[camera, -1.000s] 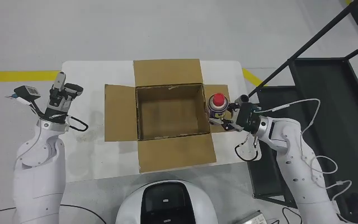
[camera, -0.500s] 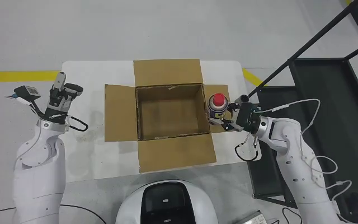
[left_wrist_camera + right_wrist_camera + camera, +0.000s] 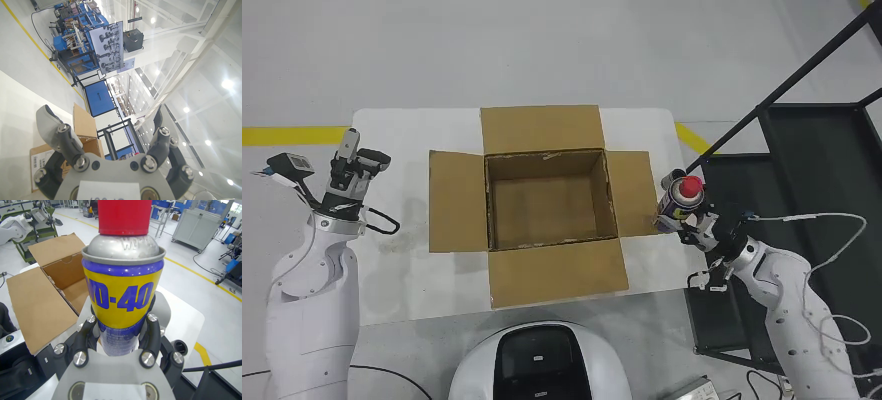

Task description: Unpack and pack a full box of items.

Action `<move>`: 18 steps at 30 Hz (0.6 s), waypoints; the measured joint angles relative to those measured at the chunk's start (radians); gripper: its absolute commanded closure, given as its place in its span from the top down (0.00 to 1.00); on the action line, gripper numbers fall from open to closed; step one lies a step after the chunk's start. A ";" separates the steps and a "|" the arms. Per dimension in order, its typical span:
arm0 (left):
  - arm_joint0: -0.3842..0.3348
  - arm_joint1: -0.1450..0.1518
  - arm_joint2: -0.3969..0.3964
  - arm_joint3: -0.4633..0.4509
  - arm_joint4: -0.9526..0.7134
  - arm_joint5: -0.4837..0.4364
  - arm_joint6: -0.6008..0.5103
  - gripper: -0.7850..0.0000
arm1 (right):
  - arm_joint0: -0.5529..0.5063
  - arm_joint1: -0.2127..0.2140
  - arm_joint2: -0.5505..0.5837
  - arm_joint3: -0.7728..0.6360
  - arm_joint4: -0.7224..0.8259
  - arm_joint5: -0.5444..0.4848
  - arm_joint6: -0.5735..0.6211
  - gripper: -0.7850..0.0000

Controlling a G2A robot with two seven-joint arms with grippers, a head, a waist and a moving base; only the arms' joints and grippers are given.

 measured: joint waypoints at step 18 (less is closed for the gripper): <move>0.000 0.000 0.000 0.000 0.000 0.000 0.000 1.00 | -0.035 -0.002 0.001 0.116 -0.028 0.048 -0.144 0.00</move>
